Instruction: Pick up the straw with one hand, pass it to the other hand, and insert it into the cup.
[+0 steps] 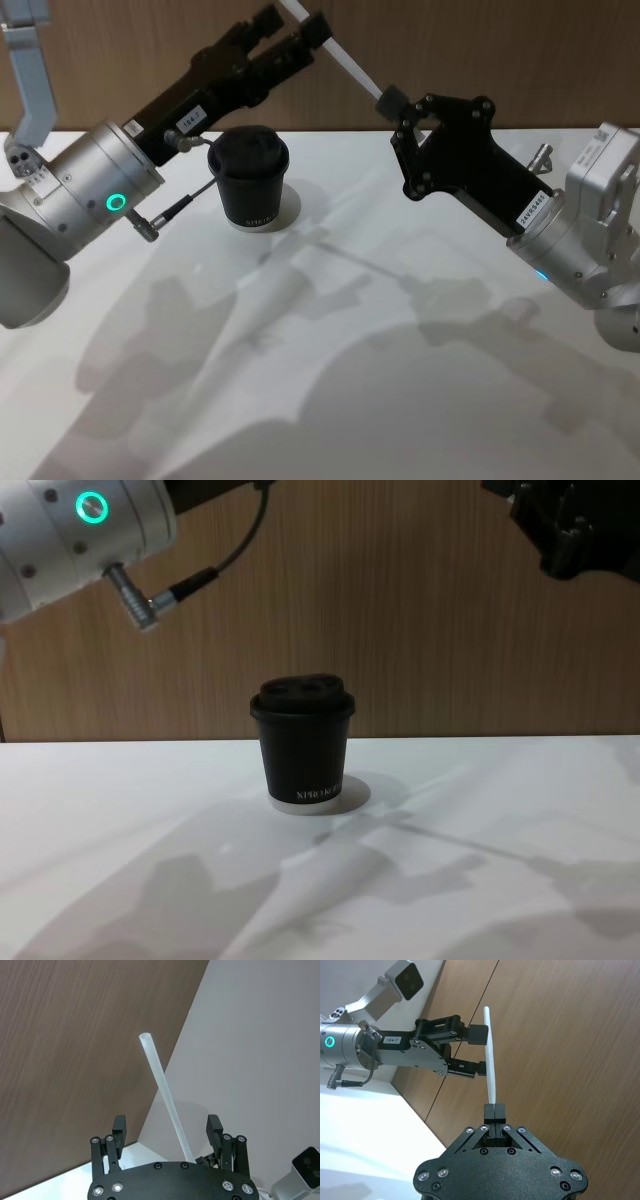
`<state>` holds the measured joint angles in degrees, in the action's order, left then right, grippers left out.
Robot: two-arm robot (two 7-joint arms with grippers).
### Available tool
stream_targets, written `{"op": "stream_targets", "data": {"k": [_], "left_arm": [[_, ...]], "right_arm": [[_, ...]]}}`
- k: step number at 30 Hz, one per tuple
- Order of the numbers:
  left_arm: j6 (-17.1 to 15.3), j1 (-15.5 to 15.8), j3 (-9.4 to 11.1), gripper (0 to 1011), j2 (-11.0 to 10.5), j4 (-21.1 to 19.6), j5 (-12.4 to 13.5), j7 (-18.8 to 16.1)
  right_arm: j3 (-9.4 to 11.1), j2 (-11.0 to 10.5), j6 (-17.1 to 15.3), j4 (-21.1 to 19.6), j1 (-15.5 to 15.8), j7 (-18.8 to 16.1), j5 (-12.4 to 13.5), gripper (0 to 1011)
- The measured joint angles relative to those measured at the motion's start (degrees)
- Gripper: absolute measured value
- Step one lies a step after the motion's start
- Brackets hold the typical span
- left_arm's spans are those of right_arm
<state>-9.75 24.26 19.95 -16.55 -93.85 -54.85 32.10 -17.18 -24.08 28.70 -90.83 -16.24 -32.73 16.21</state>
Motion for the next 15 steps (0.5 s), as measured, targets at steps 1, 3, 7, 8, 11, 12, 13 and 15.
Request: {"op": "stream_targets", "data": {"k": [1,3,7,8,11,12,13,15], "left_arm": [[-0.02,0.10,0.07,1003,0.13,0.21,-0.18,0.06],[-0.05,0.44,0.29,1003,0.50,0.84,-0.71,0.31],[-0.06,1.07,0.75,1003,1.20,2.09,-1.70,0.97],[-0.05,1.20,0.83,1003,1.32,2.34,-1.86,1.11],[-0.04,1.55,1.07,1003,1.75,3.03,-2.52,1.65],[-0.03,1.62,1.12,1003,1.84,3.17,-2.66,1.77],[0.01,1.76,1.20,1003,2.01,3.42,-2.94,1.97],[0.05,1.88,1.28,994,2.15,3.66,-3.17,2.16]], "right_arm": [[0.00,0.00,0.00,0.00,0.00,0.00,0.00,2],[0.00,0.00,0.00,0.00,0.00,0.00,0.00,2],[0.00,0.00,0.00,0.00,0.00,0.00,0.00,2],[0.00,0.00,0.00,0.00,0.00,0.00,0.00,2],[0.00,0.00,0.00,0.00,0.00,0.00,0.00,2],[0.00,0.00,0.00,0.00,0.00,0.00,0.00,2],[0.00,0.00,0.00,0.00,0.00,0.00,0.00,2],[0.00,0.00,0.00,0.00,0.00,0.00,0.00,2]]}}
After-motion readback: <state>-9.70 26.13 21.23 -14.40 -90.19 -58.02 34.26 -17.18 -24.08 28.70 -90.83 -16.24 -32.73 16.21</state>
